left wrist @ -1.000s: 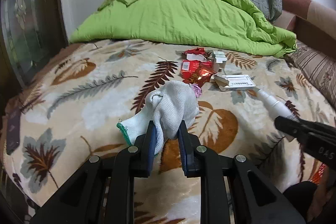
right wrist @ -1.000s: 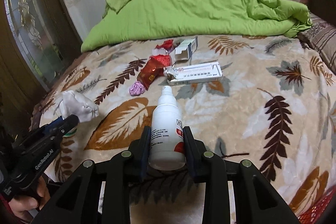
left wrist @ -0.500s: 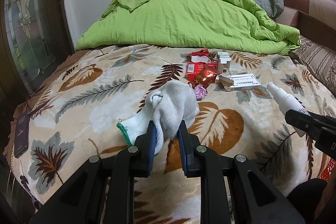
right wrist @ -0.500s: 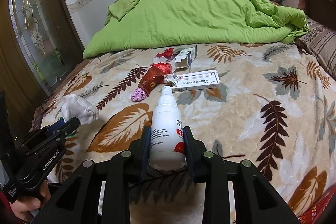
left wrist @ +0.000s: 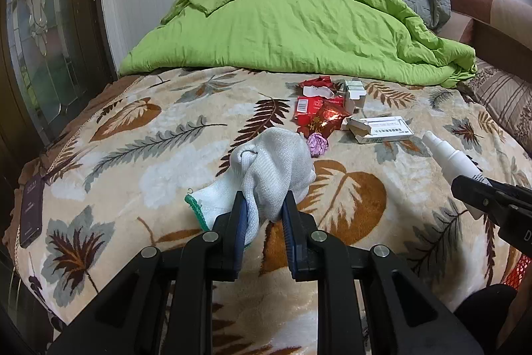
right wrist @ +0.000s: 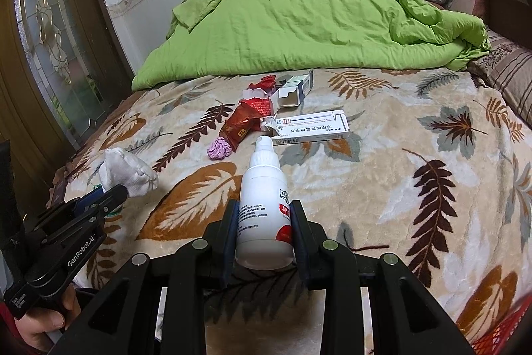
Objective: Collect trash
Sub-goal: 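Lift the sock and bottle above the bed with both tools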
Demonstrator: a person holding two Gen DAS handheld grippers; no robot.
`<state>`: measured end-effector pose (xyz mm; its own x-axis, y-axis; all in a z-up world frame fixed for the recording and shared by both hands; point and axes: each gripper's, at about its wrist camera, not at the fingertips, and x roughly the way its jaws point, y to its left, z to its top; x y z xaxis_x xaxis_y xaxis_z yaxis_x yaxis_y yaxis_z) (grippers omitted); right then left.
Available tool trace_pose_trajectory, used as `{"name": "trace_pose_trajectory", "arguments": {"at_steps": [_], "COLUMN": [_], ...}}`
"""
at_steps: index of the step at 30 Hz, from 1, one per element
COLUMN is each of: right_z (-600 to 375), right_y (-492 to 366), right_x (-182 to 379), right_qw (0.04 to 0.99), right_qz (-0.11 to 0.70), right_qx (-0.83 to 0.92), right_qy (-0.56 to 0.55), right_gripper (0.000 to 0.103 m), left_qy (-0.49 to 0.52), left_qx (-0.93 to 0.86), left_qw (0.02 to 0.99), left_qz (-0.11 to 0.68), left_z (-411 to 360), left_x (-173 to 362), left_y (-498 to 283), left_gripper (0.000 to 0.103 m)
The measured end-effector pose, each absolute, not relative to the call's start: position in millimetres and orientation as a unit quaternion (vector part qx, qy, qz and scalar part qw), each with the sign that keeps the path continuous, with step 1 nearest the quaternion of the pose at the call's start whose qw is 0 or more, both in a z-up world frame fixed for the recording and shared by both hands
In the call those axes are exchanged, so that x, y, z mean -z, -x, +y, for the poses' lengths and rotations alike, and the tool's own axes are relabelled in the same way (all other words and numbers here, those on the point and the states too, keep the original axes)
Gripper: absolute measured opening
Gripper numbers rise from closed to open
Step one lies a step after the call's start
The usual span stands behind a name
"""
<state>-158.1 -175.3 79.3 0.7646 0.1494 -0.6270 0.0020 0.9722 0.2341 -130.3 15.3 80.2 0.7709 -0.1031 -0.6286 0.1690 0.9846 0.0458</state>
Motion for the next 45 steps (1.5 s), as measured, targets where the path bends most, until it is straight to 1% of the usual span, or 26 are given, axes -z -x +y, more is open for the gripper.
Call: {"name": "trace_pose_trajectory", "arguments": {"at_steps": [29, 35, 45], "right_z": [-174.4, -178.2, -206.0], "right_y": [158.0, 164.1, 203.2], "right_x": [-79.2, -85.8, -100.8], "right_qw": [0.932, 0.932, 0.932], "right_qz": [0.342, 0.341, 0.335], "right_qx": [-0.038, -0.038, -0.027], "right_qy": [-0.111, -0.118, -0.138], "right_gripper": [0.032, 0.032, 0.032], "left_qy": [-0.048, -0.028, -0.020], "left_qx": [0.075, 0.094, 0.171], "left_qw": [0.939, 0.936, 0.925], "left_qz": [0.333, 0.338, 0.340], "left_z": [17.4, 21.7, -11.7], "left_x": [-79.5, -82.2, -103.5], "left_y": [127.7, 127.2, 148.1], "left_gripper": [0.019, 0.019, 0.019]}}
